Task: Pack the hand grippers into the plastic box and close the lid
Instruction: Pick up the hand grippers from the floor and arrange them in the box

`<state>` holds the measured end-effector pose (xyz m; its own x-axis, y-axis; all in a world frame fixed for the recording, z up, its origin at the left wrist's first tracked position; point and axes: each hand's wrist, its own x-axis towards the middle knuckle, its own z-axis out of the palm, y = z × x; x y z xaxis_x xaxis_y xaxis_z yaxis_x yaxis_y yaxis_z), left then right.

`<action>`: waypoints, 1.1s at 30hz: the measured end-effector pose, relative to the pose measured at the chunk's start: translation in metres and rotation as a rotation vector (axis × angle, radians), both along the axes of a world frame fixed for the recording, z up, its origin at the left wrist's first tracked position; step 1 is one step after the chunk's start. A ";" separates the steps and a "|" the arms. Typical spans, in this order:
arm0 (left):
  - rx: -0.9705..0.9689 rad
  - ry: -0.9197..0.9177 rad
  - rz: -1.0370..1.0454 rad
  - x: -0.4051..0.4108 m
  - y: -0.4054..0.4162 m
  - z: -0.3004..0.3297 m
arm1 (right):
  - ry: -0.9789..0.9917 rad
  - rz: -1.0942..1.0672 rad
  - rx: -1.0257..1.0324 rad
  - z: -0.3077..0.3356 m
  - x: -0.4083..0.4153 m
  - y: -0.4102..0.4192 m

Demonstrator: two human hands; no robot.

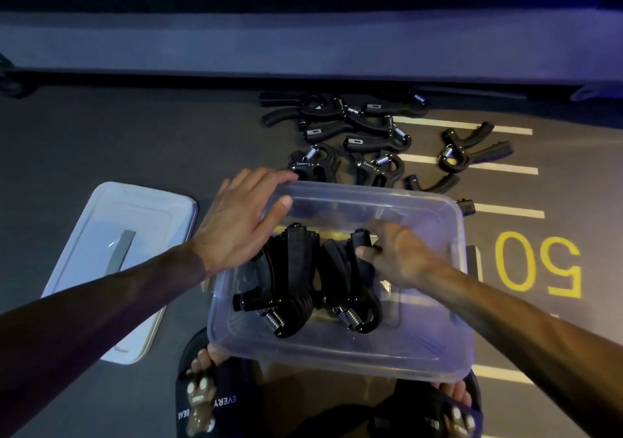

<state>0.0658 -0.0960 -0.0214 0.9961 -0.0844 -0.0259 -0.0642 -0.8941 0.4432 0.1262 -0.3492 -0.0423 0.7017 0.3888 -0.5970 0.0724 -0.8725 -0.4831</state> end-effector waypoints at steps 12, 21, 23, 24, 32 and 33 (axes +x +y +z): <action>-0.012 -0.007 -0.001 0.001 0.000 -0.001 | 0.031 -0.043 0.005 -0.027 -0.013 -0.005; -0.006 -0.024 0.000 0.000 0.000 -0.001 | 0.261 -0.086 -0.095 -0.023 -0.032 -0.006; -0.002 -0.021 0.002 0.000 0.000 -0.001 | 0.242 -0.030 -0.127 -0.021 -0.035 -0.004; -0.003 -0.017 0.004 0.000 0.000 -0.001 | 0.224 -0.009 -0.144 -0.021 -0.037 -0.003; 0.008 -0.031 0.002 0.000 -0.001 -0.001 | 0.130 0.043 -0.165 -0.028 -0.042 -0.006; 0.007 -0.031 0.003 0.000 -0.001 -0.001 | 0.106 0.077 -0.180 -0.030 -0.042 -0.006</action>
